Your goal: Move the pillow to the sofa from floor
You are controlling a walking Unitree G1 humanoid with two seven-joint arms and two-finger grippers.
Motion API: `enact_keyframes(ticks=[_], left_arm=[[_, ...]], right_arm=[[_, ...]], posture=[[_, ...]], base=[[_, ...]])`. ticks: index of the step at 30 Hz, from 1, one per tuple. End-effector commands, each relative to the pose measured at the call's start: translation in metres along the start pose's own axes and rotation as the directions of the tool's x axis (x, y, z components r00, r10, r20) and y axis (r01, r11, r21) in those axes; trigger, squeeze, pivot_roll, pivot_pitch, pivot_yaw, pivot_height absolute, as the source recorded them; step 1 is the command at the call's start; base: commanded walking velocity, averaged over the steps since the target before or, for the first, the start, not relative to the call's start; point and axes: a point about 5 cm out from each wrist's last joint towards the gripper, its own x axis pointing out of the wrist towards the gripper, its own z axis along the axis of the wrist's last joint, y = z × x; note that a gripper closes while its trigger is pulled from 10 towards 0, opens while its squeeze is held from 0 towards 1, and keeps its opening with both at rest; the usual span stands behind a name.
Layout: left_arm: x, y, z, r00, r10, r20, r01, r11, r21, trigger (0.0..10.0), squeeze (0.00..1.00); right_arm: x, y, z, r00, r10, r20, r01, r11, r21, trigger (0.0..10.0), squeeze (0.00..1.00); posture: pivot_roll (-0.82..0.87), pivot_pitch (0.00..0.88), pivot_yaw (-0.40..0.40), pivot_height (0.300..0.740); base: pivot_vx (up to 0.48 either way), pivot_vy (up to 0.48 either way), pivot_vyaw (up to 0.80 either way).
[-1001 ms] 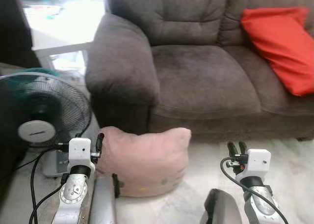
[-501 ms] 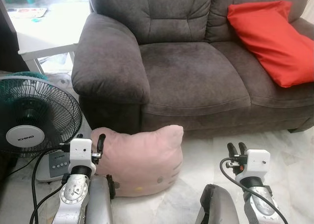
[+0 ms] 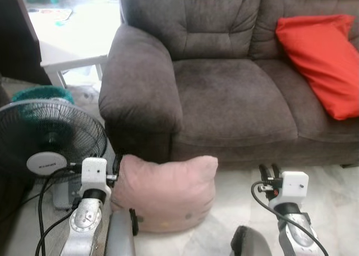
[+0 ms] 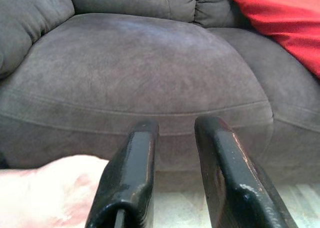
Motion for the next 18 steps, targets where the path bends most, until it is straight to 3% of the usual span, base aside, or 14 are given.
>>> enact_keyframes(ticks=[1,8,18], left_arm=[[0.0,-0.0007,-0.0017,1.0,-0.006,-0.007,0.006,1.0,0.002,10.0,0.0],[0.0002,-0.0009,-0.0017,1.0,-0.008,-0.006,0.008,1.0,0.003,10.0,0.0],[0.0007,-0.0015,-0.0018,1.0,-0.016,-0.003,0.016,1.0,0.006,10.0,0.0]], right_arm=[[-0.0005,-0.0029,0.0006,1.0,0.0,0.004,0.0,1.0,-0.018,10.0,0.0],[-0.0008,-0.0017,0.0004,1.0,0.002,0.008,-0.002,1.0,-0.006,10.0,0.0],[-0.0014,-0.0045,-0.0007,1.0,-0.011,0.002,0.011,1.0,0.001,10.0,0.0]], posture=[[0.11,0.0,-0.105,0.429],[0.11,0.0,-0.105,0.429],[0.11,0.0,-0.104,0.429]], base=[[0.289,0.0,0.0],[0.288,0.0,0.63],[0.288,0.0,0.0]])
